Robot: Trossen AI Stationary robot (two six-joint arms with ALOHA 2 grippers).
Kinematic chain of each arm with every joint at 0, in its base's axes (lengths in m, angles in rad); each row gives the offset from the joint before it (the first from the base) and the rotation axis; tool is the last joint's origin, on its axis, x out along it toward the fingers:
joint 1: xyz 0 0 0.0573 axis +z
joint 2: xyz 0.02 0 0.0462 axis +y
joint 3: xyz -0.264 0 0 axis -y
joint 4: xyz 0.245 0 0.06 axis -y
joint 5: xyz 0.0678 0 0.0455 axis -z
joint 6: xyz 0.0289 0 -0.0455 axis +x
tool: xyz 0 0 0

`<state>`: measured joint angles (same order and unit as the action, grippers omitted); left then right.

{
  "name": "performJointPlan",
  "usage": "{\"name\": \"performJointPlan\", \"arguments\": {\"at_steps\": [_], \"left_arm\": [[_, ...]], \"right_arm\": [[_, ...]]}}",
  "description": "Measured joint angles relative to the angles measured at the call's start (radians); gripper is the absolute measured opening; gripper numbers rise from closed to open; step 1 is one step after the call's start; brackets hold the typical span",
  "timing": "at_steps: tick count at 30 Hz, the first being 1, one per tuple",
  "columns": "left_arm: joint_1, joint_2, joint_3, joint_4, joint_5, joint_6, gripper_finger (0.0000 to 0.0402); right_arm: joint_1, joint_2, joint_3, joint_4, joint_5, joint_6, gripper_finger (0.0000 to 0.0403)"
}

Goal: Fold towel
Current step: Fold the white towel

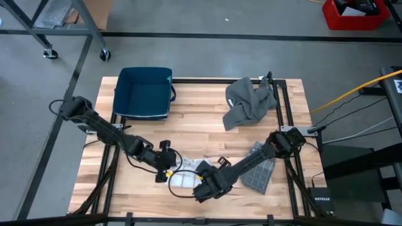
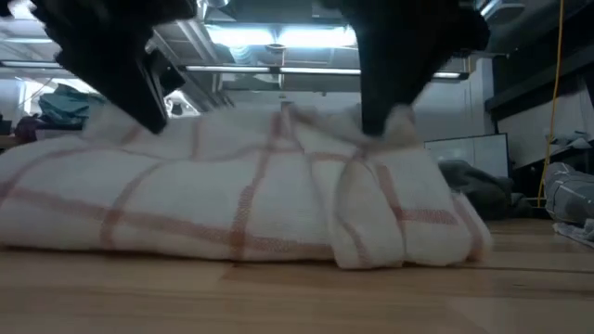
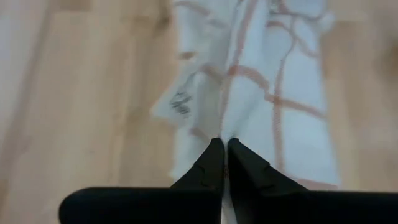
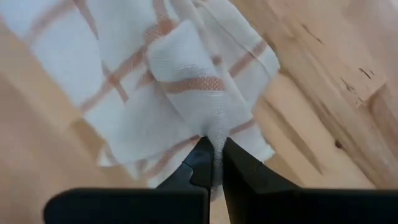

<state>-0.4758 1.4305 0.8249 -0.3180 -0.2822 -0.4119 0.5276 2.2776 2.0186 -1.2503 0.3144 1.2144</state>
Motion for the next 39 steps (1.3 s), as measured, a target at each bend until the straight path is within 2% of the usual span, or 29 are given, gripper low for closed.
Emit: {"name": "performJointPlan", "arguments": {"at_steps": [6,11,16,23,26,30,36,39], "left_arm": [[0.029,0.025,0.001,-0.068,-0.042,-0.014,0.0018],[0.05,0.053,0.0,-0.096,-0.043,0.026,0.0043],[0.061,0.06,0.0,-0.136,-0.058,0.017,0.0091],[0.059,0.06,0.0,-0.146,-0.059,-0.014,0.0138],[0.06,0.059,0.0,-0.144,-0.059,-0.019,0.0141],[0.068,0.057,0.015,-0.145,-0.059,-0.044,0.0129],[0.071,0.024,0.098,-0.202,-0.059,0.005,0.0098],[0.07,0.001,0.136,-0.208,-0.054,0.03,0.0083]], "right_arm": [[-0.009,0.0,-0.084,0.035,0.01,-0.002,0.0023],[-0.017,0.0,-0.117,0.044,-0.067,-0.034,0.004],[-0.033,0.0,-0.137,0.043,-0.131,-0.045,0.0106],[-0.044,0.0,-0.138,0.043,-0.139,-0.045,0.0214],[-0.052,0.0,-0.138,0.042,-0.169,-0.06,0.0249],[-0.06,0.0,-0.12,-0.008,-0.205,-0.091,0.0276],[-0.055,-0.001,0.027,-0.197,-0.101,-0.067,0.0284],[-0.056,-0.001,0.115,-0.228,-0.079,-0.068,0.0282]]}}
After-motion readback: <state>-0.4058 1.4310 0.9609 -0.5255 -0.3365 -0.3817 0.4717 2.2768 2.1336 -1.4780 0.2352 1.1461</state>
